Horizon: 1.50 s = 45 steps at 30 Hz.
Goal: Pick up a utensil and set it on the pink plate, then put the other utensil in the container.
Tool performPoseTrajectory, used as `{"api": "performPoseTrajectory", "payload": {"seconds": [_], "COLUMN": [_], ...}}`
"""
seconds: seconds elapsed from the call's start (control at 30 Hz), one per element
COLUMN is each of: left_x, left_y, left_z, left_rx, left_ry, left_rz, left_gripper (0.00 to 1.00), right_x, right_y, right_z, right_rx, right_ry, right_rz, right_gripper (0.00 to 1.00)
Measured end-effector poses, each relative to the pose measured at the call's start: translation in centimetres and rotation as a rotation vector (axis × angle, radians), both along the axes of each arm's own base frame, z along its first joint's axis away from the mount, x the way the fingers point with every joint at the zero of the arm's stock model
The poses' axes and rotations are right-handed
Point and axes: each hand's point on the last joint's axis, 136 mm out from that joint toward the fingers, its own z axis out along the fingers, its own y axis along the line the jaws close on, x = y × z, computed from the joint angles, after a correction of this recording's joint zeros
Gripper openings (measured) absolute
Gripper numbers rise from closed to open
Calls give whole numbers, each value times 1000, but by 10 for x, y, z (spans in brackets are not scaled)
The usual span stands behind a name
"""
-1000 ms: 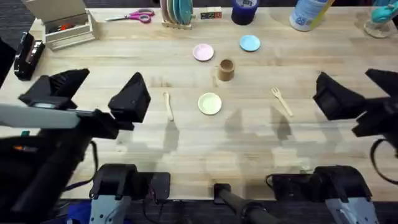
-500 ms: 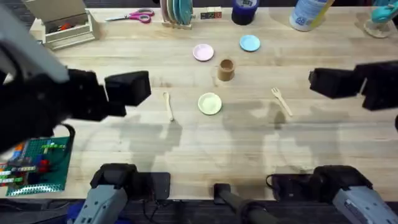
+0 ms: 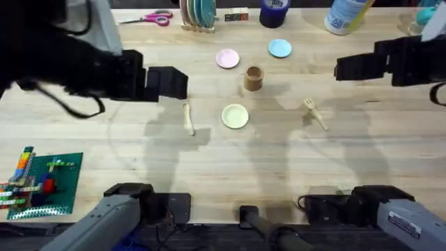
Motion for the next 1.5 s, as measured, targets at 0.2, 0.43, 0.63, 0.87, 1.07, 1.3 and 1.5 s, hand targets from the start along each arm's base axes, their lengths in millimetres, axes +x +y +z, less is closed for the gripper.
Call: {"api": "performPoseTrajectory", "payload": {"seconds": [0.2,0.43,0.63,0.87,1.07,1.3,1.5], "left_x": [12,34,51,24,28,39,42], "left_y": [-5,0,-15,-17,-15,-31,-32], "left_z": [-22,-46,-64,-125,-134,-167,-180], "left_rx": [-29,49,80,85,106,144,158], "left_ry": [117,173,123,257,270,320,351], "left_rz": [-4,61,118,253,350,361,373], "left_gripper": [996,996,996,996,995,995,994], "right_x": [3,3,3,3,3,8,8], "right_y": [0,0,0,0,0,0,0], "right_z": [-6,-6,-6,-6,-6,-3,-3], "right_rx": [0,0,-1,-1,-1,-2,-2], "right_ry": [24,24,24,24,24,3,3], "right_rz": [0,0,1,1,1,3,3], "right_gripper": [997,997,997,997,998,998,998]}}
